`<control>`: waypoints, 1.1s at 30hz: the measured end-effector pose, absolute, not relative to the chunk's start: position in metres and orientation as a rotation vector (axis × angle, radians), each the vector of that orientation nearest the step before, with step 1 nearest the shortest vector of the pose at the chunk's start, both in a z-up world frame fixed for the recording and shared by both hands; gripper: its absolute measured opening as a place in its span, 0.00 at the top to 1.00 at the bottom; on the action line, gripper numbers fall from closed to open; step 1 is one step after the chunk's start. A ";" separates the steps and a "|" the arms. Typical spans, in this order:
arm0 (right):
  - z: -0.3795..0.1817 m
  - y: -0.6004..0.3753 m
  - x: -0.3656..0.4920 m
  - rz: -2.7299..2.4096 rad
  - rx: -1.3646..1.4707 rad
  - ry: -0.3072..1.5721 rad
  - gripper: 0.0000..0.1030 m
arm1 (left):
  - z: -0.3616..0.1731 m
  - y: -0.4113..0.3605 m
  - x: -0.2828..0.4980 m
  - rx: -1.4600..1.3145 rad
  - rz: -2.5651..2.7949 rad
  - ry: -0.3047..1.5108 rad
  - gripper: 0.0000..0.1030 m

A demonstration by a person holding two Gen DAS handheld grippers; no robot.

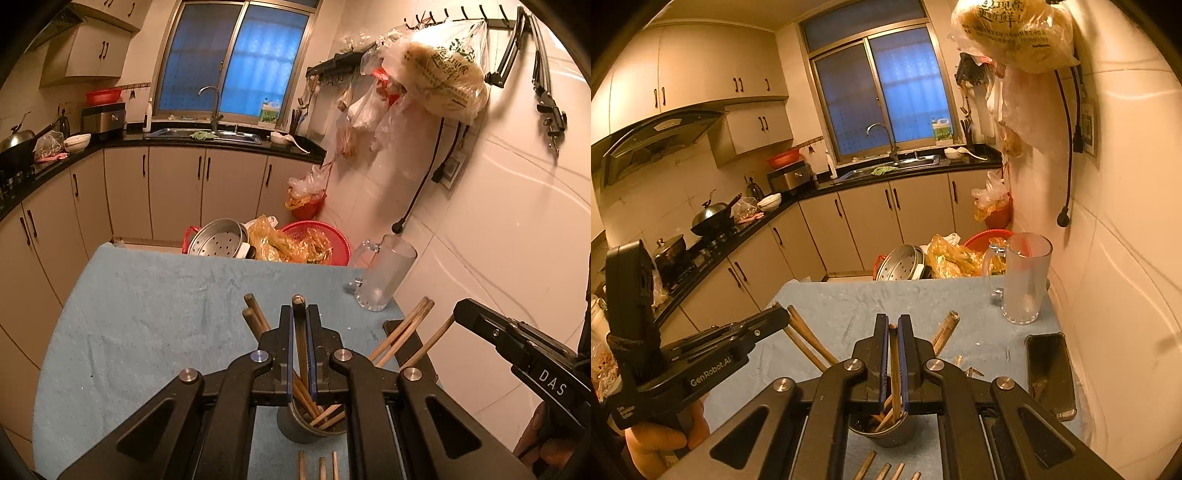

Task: Organize utensils
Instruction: 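Move both open tools back to the remaining chopstick row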

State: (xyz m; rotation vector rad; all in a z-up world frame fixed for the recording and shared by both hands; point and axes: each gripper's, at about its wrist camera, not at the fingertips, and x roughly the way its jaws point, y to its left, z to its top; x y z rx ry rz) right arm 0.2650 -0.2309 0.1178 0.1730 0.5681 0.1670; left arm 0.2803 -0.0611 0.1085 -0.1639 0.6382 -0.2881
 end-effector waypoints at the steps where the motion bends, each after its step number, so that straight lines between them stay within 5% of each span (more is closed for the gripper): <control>1: 0.116 -0.231 0.266 0.166 0.176 0.572 0.91 | 0.108 -0.062 0.280 -0.161 -0.286 0.636 0.93; 9: 0.109 -0.233 0.263 0.166 0.193 0.572 0.91 | 0.104 -0.067 0.272 -0.141 -0.278 0.624 0.92; 10: 0.110 -0.233 0.262 0.165 0.193 0.569 0.91 | 0.104 -0.067 0.271 -0.138 -0.278 0.621 0.88; 13: 0.113 -0.233 0.256 0.161 0.199 0.565 0.84 | 0.104 -0.066 0.265 -0.146 -0.279 0.608 0.52; 18: 0.116 -0.234 0.240 0.156 0.220 0.547 0.80 | 0.110 -0.061 0.249 -0.159 -0.275 0.570 0.42; 22: 0.114 -0.232 0.221 0.153 0.236 0.540 0.64 | 0.112 -0.057 0.236 -0.147 -0.274 0.554 0.38; 25: 0.110 -0.232 0.206 0.145 0.245 0.535 0.34 | 0.113 -0.050 0.221 -0.138 -0.256 0.532 0.28; 29: 0.100 -0.233 0.188 0.125 0.263 0.557 0.27 | 0.107 -0.039 0.205 -0.140 -0.238 0.541 0.14; 33: 0.083 -0.235 0.174 0.107 0.276 0.601 0.23 | 0.094 -0.031 0.194 -0.139 -0.216 0.571 0.14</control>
